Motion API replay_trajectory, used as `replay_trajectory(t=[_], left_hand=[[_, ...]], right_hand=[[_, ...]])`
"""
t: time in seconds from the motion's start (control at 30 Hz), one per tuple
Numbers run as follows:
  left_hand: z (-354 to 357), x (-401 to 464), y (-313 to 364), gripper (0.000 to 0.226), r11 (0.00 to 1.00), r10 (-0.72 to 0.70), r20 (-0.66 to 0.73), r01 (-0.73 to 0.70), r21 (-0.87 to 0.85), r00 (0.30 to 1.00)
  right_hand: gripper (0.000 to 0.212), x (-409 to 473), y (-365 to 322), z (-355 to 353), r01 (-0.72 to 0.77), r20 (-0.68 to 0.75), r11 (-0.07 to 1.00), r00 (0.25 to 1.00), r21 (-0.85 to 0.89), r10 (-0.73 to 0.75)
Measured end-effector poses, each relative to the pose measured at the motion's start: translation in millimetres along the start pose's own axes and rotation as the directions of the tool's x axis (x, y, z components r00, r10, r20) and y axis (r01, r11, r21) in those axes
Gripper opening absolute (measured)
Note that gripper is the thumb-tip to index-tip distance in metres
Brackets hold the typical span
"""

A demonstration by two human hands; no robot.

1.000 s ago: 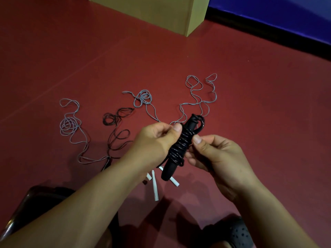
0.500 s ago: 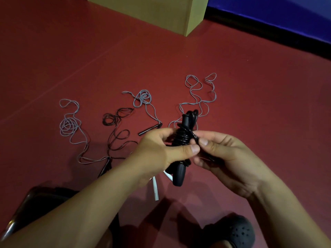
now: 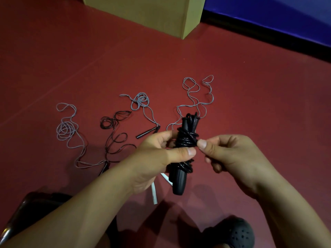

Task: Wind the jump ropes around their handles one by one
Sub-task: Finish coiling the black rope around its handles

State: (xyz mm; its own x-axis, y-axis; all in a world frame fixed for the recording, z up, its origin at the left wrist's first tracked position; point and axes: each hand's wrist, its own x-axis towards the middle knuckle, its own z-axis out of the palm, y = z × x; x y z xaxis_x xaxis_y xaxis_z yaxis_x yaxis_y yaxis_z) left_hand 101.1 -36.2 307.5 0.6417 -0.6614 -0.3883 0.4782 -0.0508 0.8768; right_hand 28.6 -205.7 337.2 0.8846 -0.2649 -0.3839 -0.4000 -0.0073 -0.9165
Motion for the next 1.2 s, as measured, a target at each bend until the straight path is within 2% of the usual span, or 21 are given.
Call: replay_trajectory(t=[0.13,0.3,0.47,0.57,0.73,0.8,0.87,0.97,1.2], left_hand=[[-0.9,0.9,0.9,0.043,1.000,0.005,0.033,-0.006,0.022,0.999],[-4.3,0.5,2.3,0.044,0.999,0.005,0.053,-0.007,0.041,0.999],[-4.0,-0.8,3.7,0.041,0.998,-0.009,0.037,0.007,0.061,0.999],[-4.5,-3.3,4.0,0.034,0.999,-0.015,0.063,0.012,0.048,0.998],[0.8,-3.9,0.3,0.035,0.990,-0.006,-0.036,0.011,0.142,0.999],[1.8,-1.3,-0.3,0.026,0.991,0.012,-0.067,-0.003,0.137,0.998],[1.1,0.4,1.5,0.018,0.992,0.028,-0.075,-0.019,0.124,0.997],[-1.4,2.4,0.9,0.014,0.980,0.053,-0.065,-0.040,0.197,0.996],[-2.3,8.1,-8.2,0.033,0.967,0.092,-0.064,-0.074,0.244,0.994]], right_hand=[[0.028,1.3,2.1,1.5,-0.038,-0.021,0.999,0.999,0.024,0.038],[0.029,2.6,3.5,2.6,-0.044,0.022,0.995,0.999,0.085,0.043],[0.025,4.2,7.6,9.1,-0.024,0.051,0.985,0.999,0.170,0.016],[0.023,4.9,11.8,11.6,0.002,0.060,0.988,0.998,0.154,-0.011],[0.022,4.6,13.9,19.4,0.043,0.062,0.984,0.997,0.170,-0.054],[0.022,5.1,12.4,19.8,0.045,0.063,0.980,0.996,0.195,-0.058],[0.021,5.5,10.8,18.0,0.051,0.066,0.974,0.996,0.221,-0.068],[0.016,5.4,10.0,15.4,0.063,0.050,0.957,0.996,0.285,-0.080],[0.011,4.4,8.5,18.4,0.079,-0.009,0.899,0.996,0.431,-0.084]])
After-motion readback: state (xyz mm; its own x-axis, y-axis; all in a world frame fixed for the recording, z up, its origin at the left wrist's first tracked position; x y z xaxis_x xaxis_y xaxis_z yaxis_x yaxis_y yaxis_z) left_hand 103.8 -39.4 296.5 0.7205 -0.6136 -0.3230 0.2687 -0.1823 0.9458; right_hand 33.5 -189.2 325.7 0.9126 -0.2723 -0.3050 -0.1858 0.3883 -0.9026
